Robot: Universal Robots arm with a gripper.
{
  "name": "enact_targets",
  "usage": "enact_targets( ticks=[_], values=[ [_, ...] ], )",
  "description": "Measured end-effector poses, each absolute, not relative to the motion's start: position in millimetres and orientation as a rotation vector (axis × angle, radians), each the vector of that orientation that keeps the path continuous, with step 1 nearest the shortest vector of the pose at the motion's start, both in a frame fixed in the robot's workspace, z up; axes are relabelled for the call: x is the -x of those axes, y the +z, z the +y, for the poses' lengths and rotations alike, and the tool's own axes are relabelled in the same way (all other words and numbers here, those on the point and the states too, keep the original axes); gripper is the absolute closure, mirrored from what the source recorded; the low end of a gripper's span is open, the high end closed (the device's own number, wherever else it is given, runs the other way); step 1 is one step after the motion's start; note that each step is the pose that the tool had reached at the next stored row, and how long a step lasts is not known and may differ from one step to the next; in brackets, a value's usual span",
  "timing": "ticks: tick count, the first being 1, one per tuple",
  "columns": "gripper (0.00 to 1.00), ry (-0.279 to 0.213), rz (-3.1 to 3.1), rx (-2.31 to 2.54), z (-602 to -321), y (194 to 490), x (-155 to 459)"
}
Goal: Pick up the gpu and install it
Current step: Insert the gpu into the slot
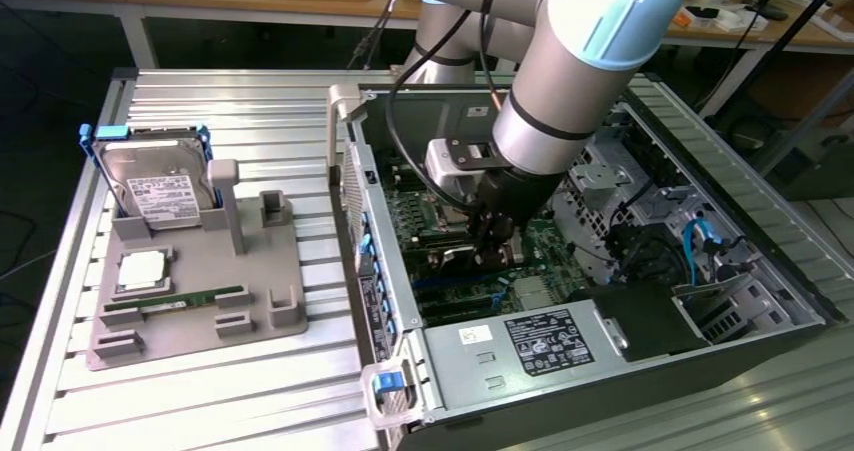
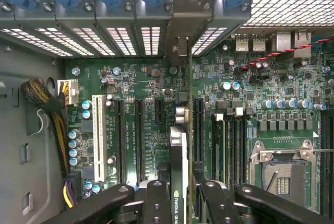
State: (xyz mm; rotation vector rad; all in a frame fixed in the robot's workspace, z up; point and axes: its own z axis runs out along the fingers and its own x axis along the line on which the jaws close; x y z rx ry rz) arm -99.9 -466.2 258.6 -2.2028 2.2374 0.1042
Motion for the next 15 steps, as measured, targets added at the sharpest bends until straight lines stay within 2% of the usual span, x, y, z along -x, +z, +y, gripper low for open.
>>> enact_targets(
  ticks=[15],
  values=[
    [0.73,0.104,2.237,2.203,-466.2,261.9,99.9]
  ],
)
